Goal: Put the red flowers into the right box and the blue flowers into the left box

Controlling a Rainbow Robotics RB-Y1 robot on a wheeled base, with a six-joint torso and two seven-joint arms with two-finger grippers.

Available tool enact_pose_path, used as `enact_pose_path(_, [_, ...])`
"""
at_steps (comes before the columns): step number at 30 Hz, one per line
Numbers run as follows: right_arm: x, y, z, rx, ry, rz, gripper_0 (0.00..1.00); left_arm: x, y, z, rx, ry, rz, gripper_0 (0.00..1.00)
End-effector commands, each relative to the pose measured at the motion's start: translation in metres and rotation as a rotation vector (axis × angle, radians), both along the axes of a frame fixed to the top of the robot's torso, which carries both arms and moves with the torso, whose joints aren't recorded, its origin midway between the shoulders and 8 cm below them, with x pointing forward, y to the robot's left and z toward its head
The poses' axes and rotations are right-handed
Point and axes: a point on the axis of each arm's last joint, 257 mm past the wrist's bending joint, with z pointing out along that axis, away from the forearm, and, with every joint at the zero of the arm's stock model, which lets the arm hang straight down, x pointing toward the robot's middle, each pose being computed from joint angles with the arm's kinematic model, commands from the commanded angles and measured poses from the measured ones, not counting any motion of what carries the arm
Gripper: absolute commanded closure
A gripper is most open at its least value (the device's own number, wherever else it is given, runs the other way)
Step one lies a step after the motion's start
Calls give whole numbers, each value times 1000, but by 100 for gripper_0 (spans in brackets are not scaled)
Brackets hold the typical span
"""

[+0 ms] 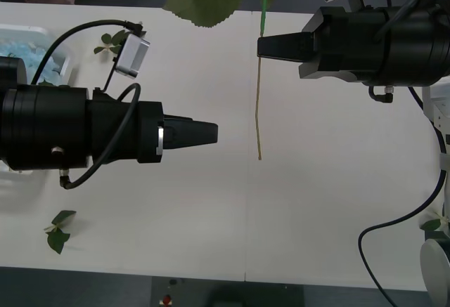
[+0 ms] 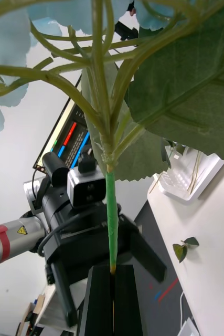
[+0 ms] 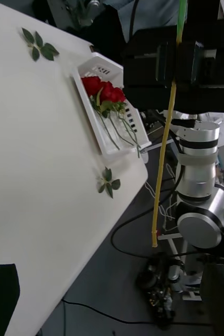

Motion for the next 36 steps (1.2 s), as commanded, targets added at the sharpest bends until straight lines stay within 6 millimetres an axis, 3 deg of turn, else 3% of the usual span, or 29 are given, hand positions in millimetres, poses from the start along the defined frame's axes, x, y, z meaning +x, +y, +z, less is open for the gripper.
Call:
enact_pose_path(1, [-5,3,11,5,-31,11,100,-2,-24,20,-95,24,-4,0])
enact_pose_path(8, [-5,3,11,5,-31,11,100,11,-56,20,-166,29,-6,0])
enact_pose_path(14, [-5,3,11,5,-31,11,100,17,-71,14,-159,25,-15,0])
enact_pose_path(24, [-5,3,11,5,-31,11,100,10,-77,19,-177,48,-39,2])
enact_pose_path(25, [-5,3,11,5,-31,11,100,10,-77,19,-179,49,-39,13])
enact_pose_path(27, [-5,3,11,5,-31,11,100,9,-79,21,-185,50,-42,68])
enact_pose_path(28, [-5,3,11,5,-31,11,100,8,-79,22,-188,51,-44,88])
enact_pose_path(29, [-5,3,11,5,-31,11,100,7,-81,23,-195,56,-46,99])
enact_pose_path(36, [-5,3,11,5,-31,11,100,6,-87,26,-204,68,-56,100])
